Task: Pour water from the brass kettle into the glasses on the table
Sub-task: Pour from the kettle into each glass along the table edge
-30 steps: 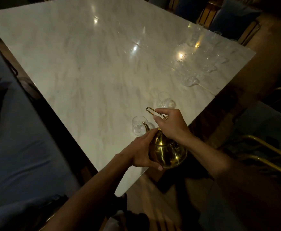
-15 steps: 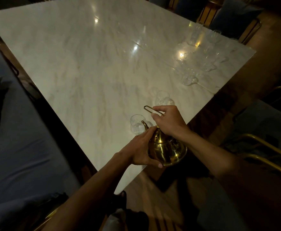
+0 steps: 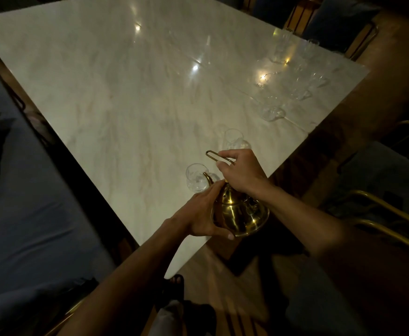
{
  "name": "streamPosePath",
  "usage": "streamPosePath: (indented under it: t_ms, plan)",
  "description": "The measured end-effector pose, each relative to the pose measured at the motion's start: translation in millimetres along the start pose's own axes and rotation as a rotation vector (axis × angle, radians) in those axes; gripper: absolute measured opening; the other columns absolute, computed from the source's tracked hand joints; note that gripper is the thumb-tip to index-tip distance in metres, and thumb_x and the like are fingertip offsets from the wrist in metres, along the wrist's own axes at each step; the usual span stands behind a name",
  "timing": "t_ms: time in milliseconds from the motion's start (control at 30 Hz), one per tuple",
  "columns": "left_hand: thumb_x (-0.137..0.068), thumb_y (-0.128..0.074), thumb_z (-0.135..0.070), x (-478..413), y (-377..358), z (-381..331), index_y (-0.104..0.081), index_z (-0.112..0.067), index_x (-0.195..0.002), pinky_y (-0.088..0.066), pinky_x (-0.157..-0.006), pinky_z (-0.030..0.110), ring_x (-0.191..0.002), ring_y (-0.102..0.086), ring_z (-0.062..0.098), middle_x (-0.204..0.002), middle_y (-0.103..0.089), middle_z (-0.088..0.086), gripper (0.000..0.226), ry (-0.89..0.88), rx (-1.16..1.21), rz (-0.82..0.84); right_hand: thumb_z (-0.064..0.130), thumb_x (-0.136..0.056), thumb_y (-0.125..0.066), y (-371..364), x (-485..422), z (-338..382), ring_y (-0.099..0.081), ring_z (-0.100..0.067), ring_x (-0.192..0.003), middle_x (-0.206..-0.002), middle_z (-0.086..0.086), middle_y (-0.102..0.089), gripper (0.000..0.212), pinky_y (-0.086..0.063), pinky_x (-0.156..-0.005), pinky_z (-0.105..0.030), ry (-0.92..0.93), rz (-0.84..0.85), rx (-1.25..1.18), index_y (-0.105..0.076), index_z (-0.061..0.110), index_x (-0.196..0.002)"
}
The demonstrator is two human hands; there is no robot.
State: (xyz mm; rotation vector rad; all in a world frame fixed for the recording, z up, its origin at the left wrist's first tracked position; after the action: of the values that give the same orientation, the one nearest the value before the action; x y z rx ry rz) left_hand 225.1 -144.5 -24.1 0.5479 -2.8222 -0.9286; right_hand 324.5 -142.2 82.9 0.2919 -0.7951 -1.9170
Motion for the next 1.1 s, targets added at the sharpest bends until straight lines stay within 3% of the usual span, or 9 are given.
streamPosePath:
  t_ms: [367, 567, 800, 1100]
  plan:
    - [-0.061, -0.096, -0.053, 1.1, 0.8, -4.5, -0.018, -0.025, -0.162, -0.045, -0.114, 0.030, -0.139, -0.053, 0.018, -0.157, -0.048, -0.003, 0.130, -0.016, -0.010, -0.005, 0.025, -0.089, -0.063, 1.5, 3.0, 2.4, -0.060, -0.020, -0.118, -0.134, -0.005, -0.060, 0.040, -0.048, -0.101, -0.036, 0.002, 0.011, 0.004, -0.063, 0.014, -0.128]
    - [-0.061, -0.095, -0.056, 1.2, 0.8, -5.5, -0.016, -0.026, -0.162, -0.047, -0.116, 0.040, -0.141, -0.052, 0.018, -0.159, -0.046, -0.004, 0.132, -0.017, -0.008, -0.005, 0.024, -0.090, -0.063, 3.2, 5.7, 5.6, -0.058, -0.020, -0.121, -0.137, -0.005, -0.058, 0.040, -0.047, -0.103, -0.036, 0.006, 0.018, 0.003, -0.062, 0.013, -0.129]
    - [-0.061, -0.096, -0.054, 2.2, 0.6, -7.4, -0.016, -0.023, -0.163, -0.045, -0.117, 0.032, -0.140, -0.053, 0.018, -0.158, -0.048, -0.002, 0.133, -0.014, -0.023, -0.015, 0.024, -0.090, -0.063, 4.2, 6.9, 6.0, -0.057, -0.020, -0.123, -0.137, -0.005, -0.058, 0.040, -0.047, -0.102, -0.035, 0.004, 0.026, 0.000, -0.062, 0.014, -0.128]
    - [-0.060, -0.093, -0.061, 1.7, 1.2, -7.9, -0.016, -0.026, -0.163, -0.047, -0.115, 0.040, -0.140, -0.054, 0.017, -0.158, -0.047, -0.005, 0.134, -0.007, -0.038, -0.021, 0.024, -0.089, -0.064, 5.5, 6.7, 5.4, -0.061, -0.022, -0.117, -0.138, -0.005, -0.057, 0.039, -0.048, -0.101, -0.039, -0.007, 0.027, -0.004, -0.063, 0.015, -0.128]
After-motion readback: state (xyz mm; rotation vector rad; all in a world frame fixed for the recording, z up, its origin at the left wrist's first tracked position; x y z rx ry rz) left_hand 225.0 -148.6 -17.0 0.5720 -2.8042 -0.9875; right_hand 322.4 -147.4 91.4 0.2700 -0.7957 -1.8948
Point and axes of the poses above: each hand's wrist, its own x-axis away from the middle knuckle, its own y-axis out of the back of the hand, z = x × y, the point moved 9 cm from there along -x, towards the middle knuckle
